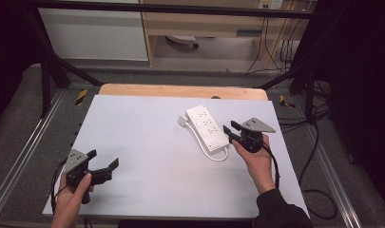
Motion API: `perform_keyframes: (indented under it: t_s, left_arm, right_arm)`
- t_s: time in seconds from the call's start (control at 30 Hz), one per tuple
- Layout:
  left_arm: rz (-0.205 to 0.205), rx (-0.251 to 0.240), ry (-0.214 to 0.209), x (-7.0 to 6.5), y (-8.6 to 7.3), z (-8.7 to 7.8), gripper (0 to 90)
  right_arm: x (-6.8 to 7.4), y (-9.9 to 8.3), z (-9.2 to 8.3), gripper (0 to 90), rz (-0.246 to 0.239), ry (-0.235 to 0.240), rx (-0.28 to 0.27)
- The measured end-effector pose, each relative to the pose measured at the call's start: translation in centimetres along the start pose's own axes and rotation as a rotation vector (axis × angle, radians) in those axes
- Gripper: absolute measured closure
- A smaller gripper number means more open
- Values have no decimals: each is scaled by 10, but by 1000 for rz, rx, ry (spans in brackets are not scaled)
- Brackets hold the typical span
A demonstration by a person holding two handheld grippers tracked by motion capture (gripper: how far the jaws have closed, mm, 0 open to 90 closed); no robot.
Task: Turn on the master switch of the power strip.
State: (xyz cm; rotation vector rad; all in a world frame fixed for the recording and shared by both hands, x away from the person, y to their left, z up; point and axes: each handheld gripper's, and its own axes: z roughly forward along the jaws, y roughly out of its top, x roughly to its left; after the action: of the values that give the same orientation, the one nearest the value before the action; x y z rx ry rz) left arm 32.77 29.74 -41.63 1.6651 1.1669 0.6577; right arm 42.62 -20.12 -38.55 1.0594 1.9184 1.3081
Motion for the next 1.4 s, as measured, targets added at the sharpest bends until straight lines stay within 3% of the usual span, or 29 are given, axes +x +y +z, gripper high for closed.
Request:
perform_keyframes:
  t_s: [0.37,0.7,1.4]
  left_arm:
    - [8,1,0,-1,0,1,68]
    - [12,2,-1,-1,0,1,68]
    - [16,-1,1,-2,0,1,68]
  right_arm:
    - [-2,-3,13,797,16,19,-28]
    - [-2,-7,25,896,12,29,-11]
    - [0,-16,39,900,15,45,49]
